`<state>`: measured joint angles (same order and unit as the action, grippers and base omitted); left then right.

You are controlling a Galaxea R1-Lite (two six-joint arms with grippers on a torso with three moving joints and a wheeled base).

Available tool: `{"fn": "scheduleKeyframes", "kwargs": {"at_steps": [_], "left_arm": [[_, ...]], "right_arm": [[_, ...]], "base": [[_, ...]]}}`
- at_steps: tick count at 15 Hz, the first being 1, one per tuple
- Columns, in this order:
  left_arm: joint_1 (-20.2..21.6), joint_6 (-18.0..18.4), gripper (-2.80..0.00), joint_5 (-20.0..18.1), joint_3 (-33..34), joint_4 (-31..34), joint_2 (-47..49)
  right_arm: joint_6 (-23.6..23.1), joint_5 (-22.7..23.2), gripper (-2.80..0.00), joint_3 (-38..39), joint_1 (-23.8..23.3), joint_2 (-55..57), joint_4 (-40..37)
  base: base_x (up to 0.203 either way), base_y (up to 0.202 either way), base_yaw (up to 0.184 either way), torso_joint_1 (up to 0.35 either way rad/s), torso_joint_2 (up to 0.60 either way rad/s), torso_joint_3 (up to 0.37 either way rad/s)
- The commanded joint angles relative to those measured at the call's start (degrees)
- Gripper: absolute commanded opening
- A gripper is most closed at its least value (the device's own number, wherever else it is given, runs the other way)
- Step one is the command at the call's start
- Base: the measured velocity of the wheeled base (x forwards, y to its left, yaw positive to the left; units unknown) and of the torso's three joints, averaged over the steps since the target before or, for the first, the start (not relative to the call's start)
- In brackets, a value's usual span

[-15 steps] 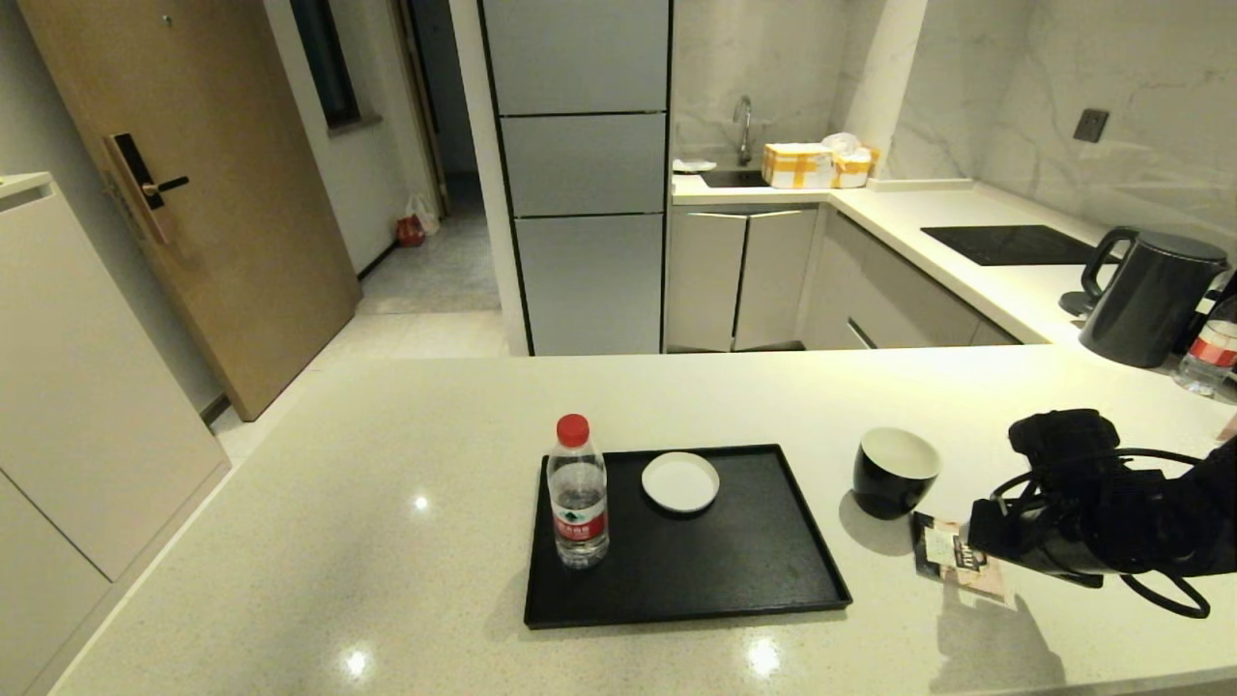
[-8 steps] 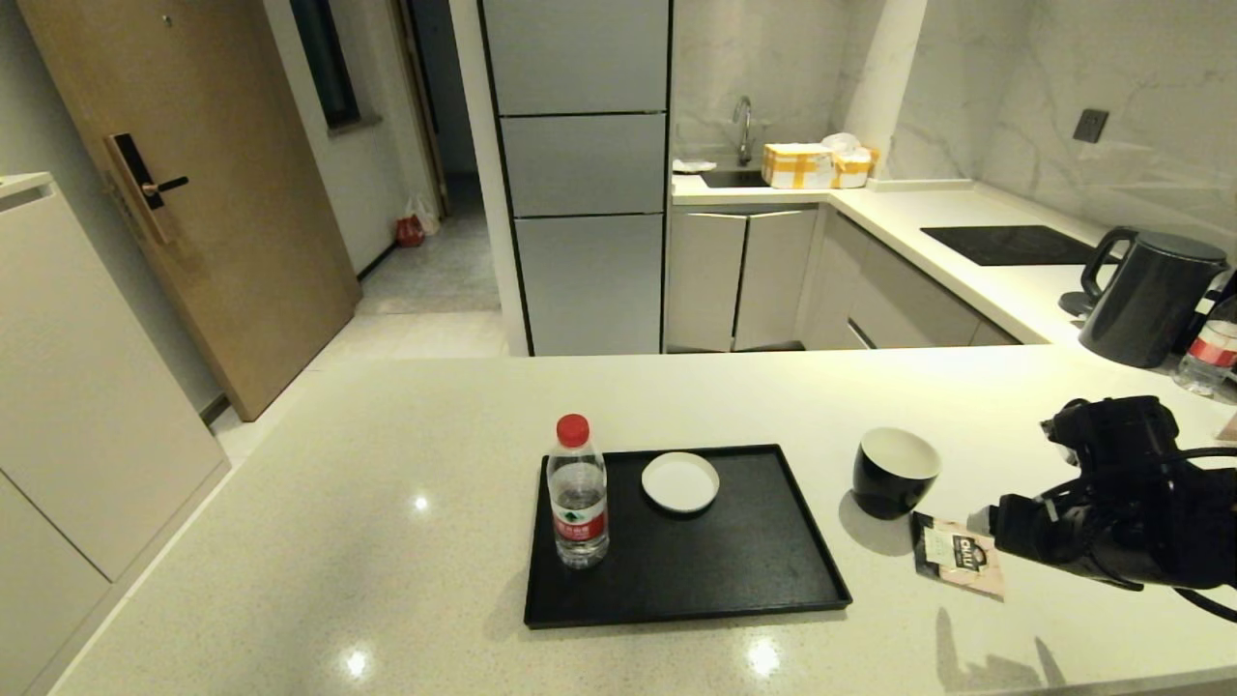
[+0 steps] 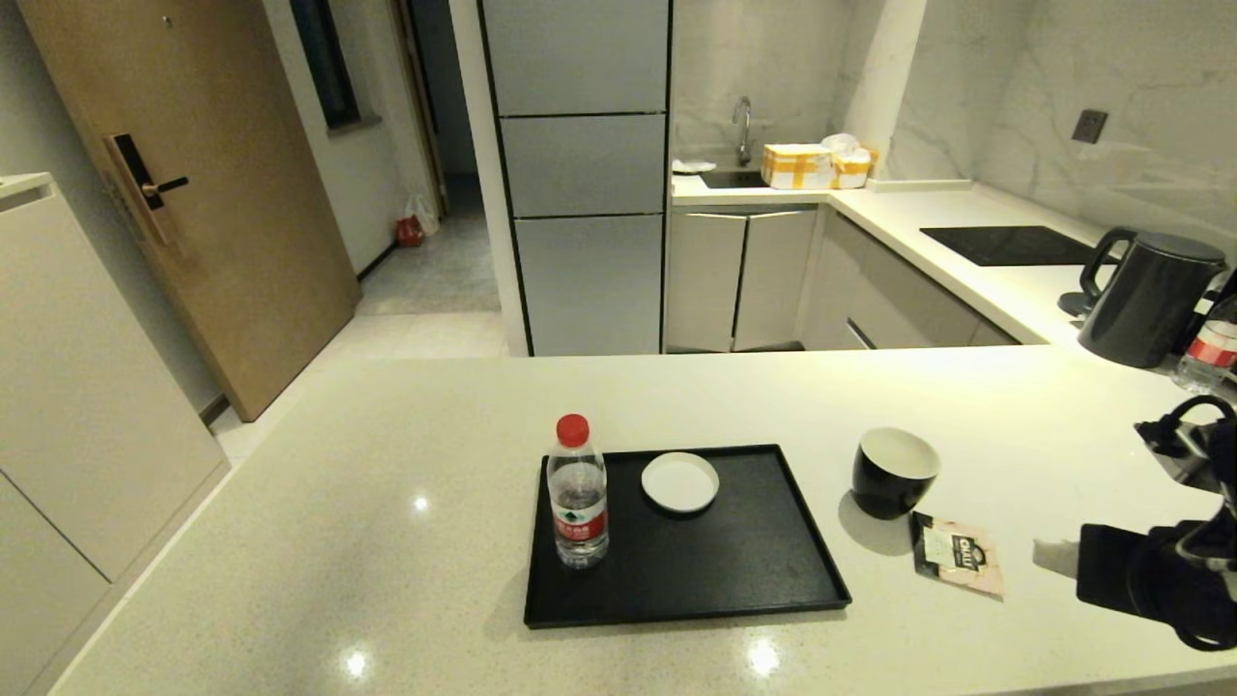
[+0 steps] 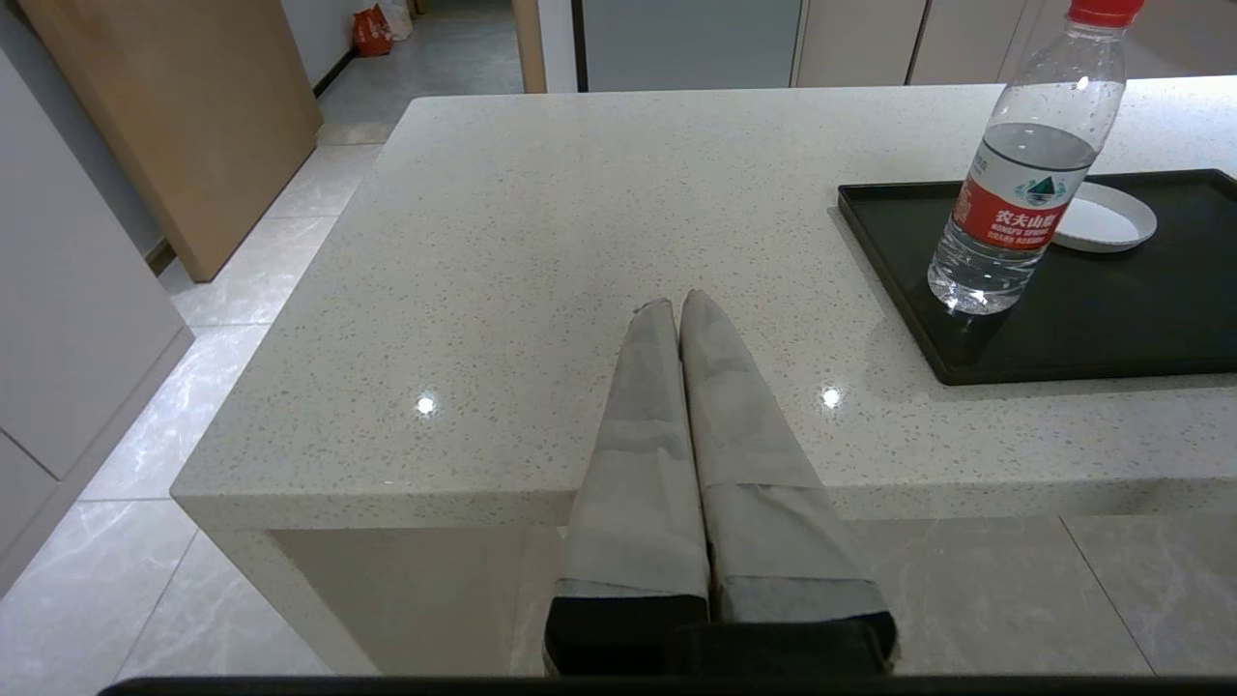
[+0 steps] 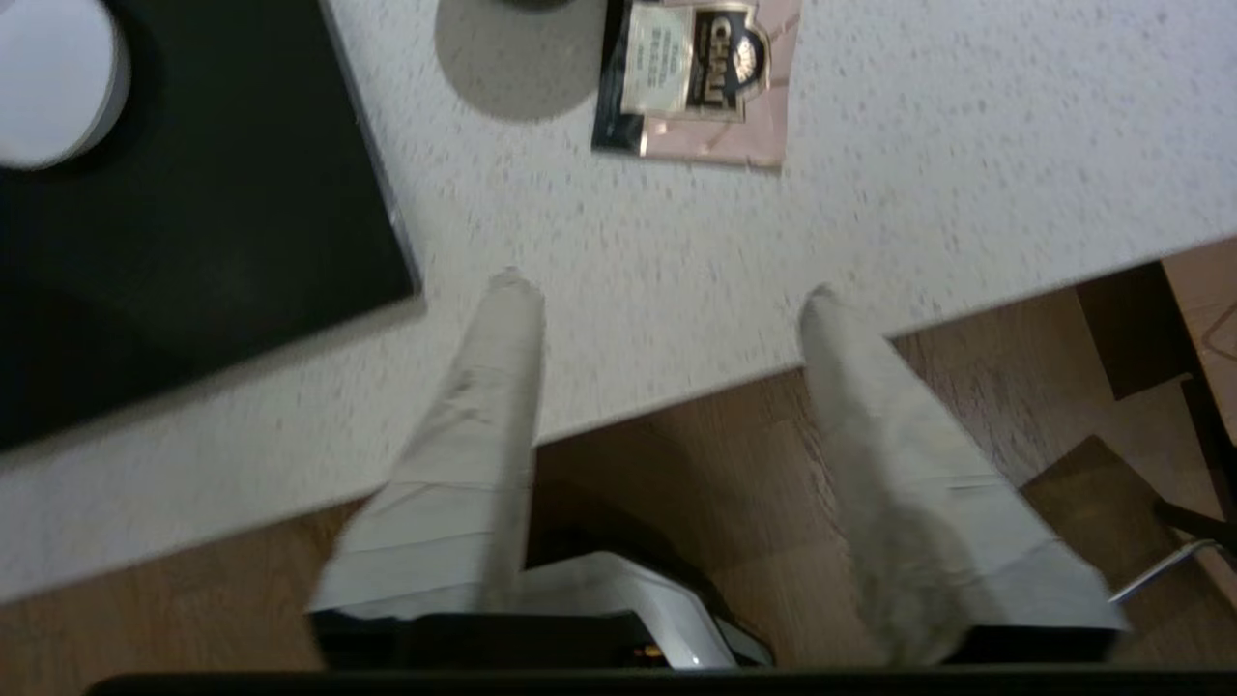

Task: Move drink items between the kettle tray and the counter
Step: Return the tea bag to its original position

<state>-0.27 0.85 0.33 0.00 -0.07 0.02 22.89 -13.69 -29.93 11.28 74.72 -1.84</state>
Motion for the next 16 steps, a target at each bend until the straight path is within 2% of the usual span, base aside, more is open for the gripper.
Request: {"fn": "scheduleKeyframes", "kwargs": {"at_steps": [1, 3, 8, 10, 12, 14, 16], "left_arm": [[0.0, 0.0, -2.80, 0.0, 0.0, 0.0, -0.1], [0.0, 0.0, -2.80, 0.0, 0.1, 0.0, -0.1], [0.0, 0.0, -2.80, 0.0, 0.1, 0.0, -0.1], [0.0, 0.0, -2.80, 0.0, 0.1, 0.0, -0.1], [0.0, 0.0, -2.80, 0.0, 0.1, 0.0, -0.1], [0.0, 0.0, -2.80, 0.0, 0.1, 0.0, -0.1], [0.0, 0.0, -2.80, 0.0, 0.1, 0.0, -0.1]], "right_arm": [[0.4, -0.1, -2.80, -0.1, 0.5, -9.2, -3.8], [0.5, -0.4, -2.80, -2.0, 0.4, -17.2, -9.8], [2.6, -7.8, -2.80, -20.9, -3.4, -39.5, -44.8], [1.8, -11.9, -2.80, -25.6, -6.5, -47.5, -54.6], [-1.8, -13.8, -2.80, -25.5, -8.5, -56.6, -58.0], [-6.8, -14.4, -2.80, -22.2, -9.8, -67.5, -58.8], [-7.9, -13.6, -2.80, -18.0, -10.5, -74.7, -56.6]], "base": [[0.000, 0.000, 0.000, 0.000, 0.00, 0.000], [0.000, 0.000, 0.000, 0.000, 0.00, 0.000], [0.000, 0.000, 0.000, 0.000, 0.00, 0.000], [0.000, 0.000, 0.000, 0.000, 0.00, 0.000], [0.000, 0.000, 0.000, 0.000, 0.00, 0.000], [0.000, 0.000, 0.000, 0.000, 0.00, 0.000], [0.000, 0.000, 0.000, 0.000, 0.00, 0.000]]}}
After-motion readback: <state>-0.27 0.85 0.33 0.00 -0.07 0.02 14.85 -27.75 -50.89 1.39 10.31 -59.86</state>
